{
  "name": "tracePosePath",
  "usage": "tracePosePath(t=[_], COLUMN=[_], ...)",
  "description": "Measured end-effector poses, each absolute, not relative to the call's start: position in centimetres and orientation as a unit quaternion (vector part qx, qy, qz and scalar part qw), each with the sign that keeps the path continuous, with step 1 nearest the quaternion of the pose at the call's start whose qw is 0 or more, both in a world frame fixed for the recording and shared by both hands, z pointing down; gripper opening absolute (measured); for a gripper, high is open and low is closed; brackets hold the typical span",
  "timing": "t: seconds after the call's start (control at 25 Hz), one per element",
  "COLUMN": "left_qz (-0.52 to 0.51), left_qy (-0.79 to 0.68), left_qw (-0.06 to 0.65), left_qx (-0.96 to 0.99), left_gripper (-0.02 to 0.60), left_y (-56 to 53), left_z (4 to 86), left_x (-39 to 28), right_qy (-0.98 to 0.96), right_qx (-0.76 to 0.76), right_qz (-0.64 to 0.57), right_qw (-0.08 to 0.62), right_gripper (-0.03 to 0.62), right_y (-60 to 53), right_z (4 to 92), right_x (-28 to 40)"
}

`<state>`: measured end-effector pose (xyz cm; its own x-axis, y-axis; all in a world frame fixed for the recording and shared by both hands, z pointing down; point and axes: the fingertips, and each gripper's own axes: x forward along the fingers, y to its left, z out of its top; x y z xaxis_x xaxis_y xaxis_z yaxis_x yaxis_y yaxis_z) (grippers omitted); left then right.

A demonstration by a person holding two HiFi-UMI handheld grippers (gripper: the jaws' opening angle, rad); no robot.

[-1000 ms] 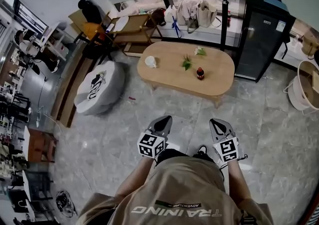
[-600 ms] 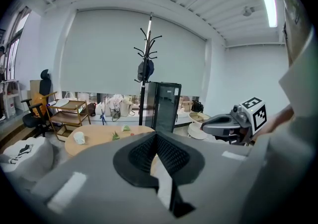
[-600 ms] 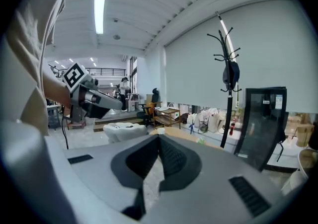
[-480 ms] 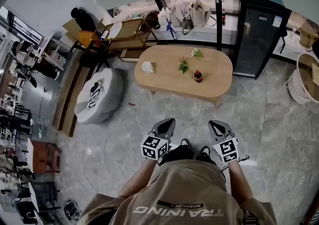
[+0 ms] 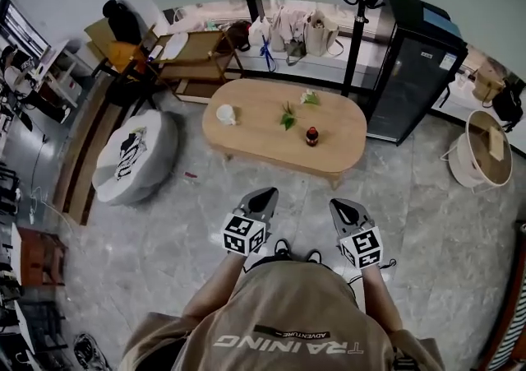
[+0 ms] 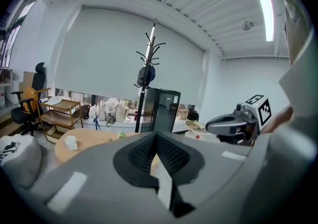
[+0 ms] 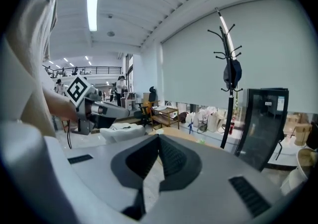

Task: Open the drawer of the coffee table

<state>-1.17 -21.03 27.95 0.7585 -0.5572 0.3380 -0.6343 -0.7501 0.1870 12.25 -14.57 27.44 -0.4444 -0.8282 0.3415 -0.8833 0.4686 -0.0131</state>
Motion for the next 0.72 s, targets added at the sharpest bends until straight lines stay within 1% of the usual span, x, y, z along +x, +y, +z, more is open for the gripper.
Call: tracePosePath(t=[0.2,0.32,0.44,0.64,0.72], left_qz=[0.121,0.115,0.124,0.107,0.105], left_qy=[-0.327,-0.31,-0.301,-0.309,-0.316], left_qw=[0.162,0.144,0.137,0.176,0.168], left_qx=[0.923,0.933,0.935,0.928,0.928], left_gripper=[-0.006,-0.006,-0.006,-0.006,-0.007], left_y=[-22.4,-22.9,-23.1,-25.1,-25.9], left_z=[28.8,28.8,30.2,32.3,32.1], left_x=[-3.6,-4.1,-4.8,-5.3,-5.2], right_qy=[-0.838,-0.838,-0.839,-0.842,-0.847], right_qx=[0.509,0.508,0.506,0.491,0.484], right_qz=[0.12,0.144,0.14,0.154,0.146], right_qw=[0.154,0.137,0.142,0.161,0.166], right_gripper=[-0.002,-0.002,-0.002,-0.002,-0.002], right_y=[-14.8,-15.3,-15.8,-17.3,-18.1], right_z=[27.5,27.6,28.1,28.8,28.5], right_x=[11.4,10.3,8.6,7.0,6.9])
